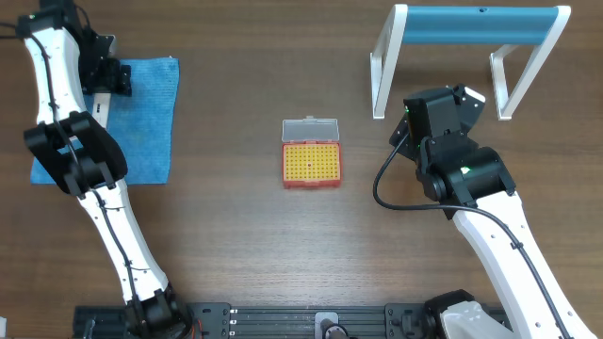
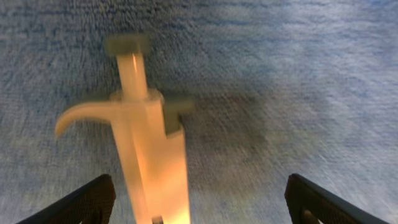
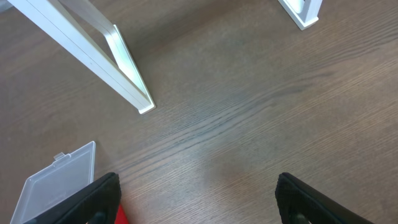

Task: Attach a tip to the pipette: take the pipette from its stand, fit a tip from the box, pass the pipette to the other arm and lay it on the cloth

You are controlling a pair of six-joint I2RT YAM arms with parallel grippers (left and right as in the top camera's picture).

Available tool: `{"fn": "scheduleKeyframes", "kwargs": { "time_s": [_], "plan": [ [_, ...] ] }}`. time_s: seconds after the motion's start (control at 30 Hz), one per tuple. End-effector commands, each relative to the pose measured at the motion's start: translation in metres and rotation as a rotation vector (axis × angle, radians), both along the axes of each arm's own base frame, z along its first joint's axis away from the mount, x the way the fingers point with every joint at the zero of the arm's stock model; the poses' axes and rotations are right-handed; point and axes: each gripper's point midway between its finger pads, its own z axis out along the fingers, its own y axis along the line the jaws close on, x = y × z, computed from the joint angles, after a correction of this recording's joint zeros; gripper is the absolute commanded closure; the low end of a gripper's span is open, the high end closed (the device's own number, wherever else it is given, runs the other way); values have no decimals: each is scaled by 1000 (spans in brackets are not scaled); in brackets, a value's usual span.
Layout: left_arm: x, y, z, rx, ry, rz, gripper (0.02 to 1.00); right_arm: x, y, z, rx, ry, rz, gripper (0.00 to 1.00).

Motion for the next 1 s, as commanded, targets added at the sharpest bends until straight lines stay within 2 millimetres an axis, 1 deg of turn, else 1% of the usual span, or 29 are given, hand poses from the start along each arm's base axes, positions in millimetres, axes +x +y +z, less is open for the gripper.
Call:
{"fn": "scheduleKeyframes", "kwargs": {
  "time_s": [0.03, 0.07, 0.13, 0.17, 0.2, 0.23, 0.3, 0.33, 0.4, 0.43, 0.47, 0.5, 0.53, 0.57, 0.6, 0.63, 0.67, 0.73, 0.77, 0.8, 0.87, 0.9, 0.93, 1.0],
  "plan": [
    [25, -13, 119, 39, -253, 113, 132, 4, 0, 11, -1, -39, -18, 187],
    [24, -23, 143, 6, -303, 130, 132, 4, -1, 13, -3, -49, -21, 187],
    [19, -50, 194, -74, -412, 94, 132, 5, -5, 21, -11, -82, -35, 187],
    [10, -62, 225, -86, -467, 74, 132, 5, -11, 29, -35, -114, -58, 187],
    [1, -66, 245, -67, -499, 69, 132, 5, -15, 34, -50, -133, -74, 187],
    [-3, -67, 263, -42, -542, 87, 132, 4, -20, 39, -66, -151, -90, 187],
    [-19, -77, 305, -6, -621, 56, 130, -1, -33, 53, -109, -200, -135, 187],
    [-30, -83, 329, 2, -671, 53, 132, -5, -37, 61, -134, -221, -134, 185],
    [-53, -94, 365, 3, -746, 47, 130, -10, -39, 72, -170, -239, -87, 187],
    [-65, -99, 381, 5, -779, 47, 132, -15, -38, 81, -204, -252, -39, 185],
    [-83, -105, 400, 9, -814, 45, 132, -19, -37, 88, -228, -266, 0, 185],
    [-101, -114, 415, 0, -840, 48, 132, -25, -33, 97, -250, -288, 47, 187],
    [-113, -121, 423, -7, -852, 38, 130, -30, -30, 102, -258, -302, 75, 187],
    [-134, -134, 433, -27, -861, 19, 130, -38, -27, 112, -270, -336, 107, 185],
    [-152, -145, 437, -43, -860, 3, 130, -45, -24, 120, -285, -365, 130, 187],
    [-176, -158, 437, -64, -845, -4, 130, -54, -22, 130, -316, -400, 166, 185],
    [-196, -169, 433, -81, -826, -11, 130, -64, -21, 138, -353, -433, 195, 187],
    [-236, -189, 415, -120, -772, -23, 130, -80, -19, 144, -373, -483, 236, 185],
    [-262, -200, 399, -149, -733, -19, 130, -87, -16, 144, -376, -501, 280, 187],
    [-282, -208, 385, -170, -705, -9, 130, -96, -13, 142, -365, -521, 317, 185],
    [-318, -215, 358, -204, -676, 35, 130, -111, -11, 137, -338, -551, 369, 185],
    [-334, -217, 348, -221, -682, 70, 130, -121, -11, 135, -314, -582, 398, 185],
    [-349, -219, 339, -234, -705, 98, 128, -129, -14, 135, -296, -611, 409, 185],
    [-371, -221, 330, -258, -777, 139, 130, -143, -26, 136, -286, -651, 418, 185]
  ]
}}
